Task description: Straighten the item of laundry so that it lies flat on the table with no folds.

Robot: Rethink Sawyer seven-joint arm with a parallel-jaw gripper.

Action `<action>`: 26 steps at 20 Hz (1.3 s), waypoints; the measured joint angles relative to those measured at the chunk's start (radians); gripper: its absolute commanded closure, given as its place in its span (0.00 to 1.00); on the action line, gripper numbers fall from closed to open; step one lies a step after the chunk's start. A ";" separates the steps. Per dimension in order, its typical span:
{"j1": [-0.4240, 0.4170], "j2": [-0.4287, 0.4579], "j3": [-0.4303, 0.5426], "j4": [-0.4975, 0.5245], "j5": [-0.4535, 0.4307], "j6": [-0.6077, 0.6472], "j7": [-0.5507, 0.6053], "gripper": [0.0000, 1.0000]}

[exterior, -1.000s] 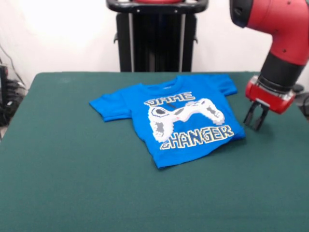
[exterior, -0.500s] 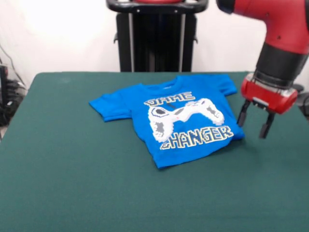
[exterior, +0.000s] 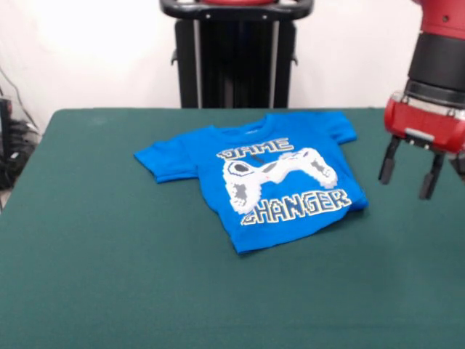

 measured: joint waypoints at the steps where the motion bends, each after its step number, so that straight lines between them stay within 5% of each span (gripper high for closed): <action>1: -0.001 0.001 0.000 -0.007 -0.001 0.000 0.000 0.00; 26: 0.063 0.191 -0.106 -0.089 -0.037 -0.004 0.000 0.00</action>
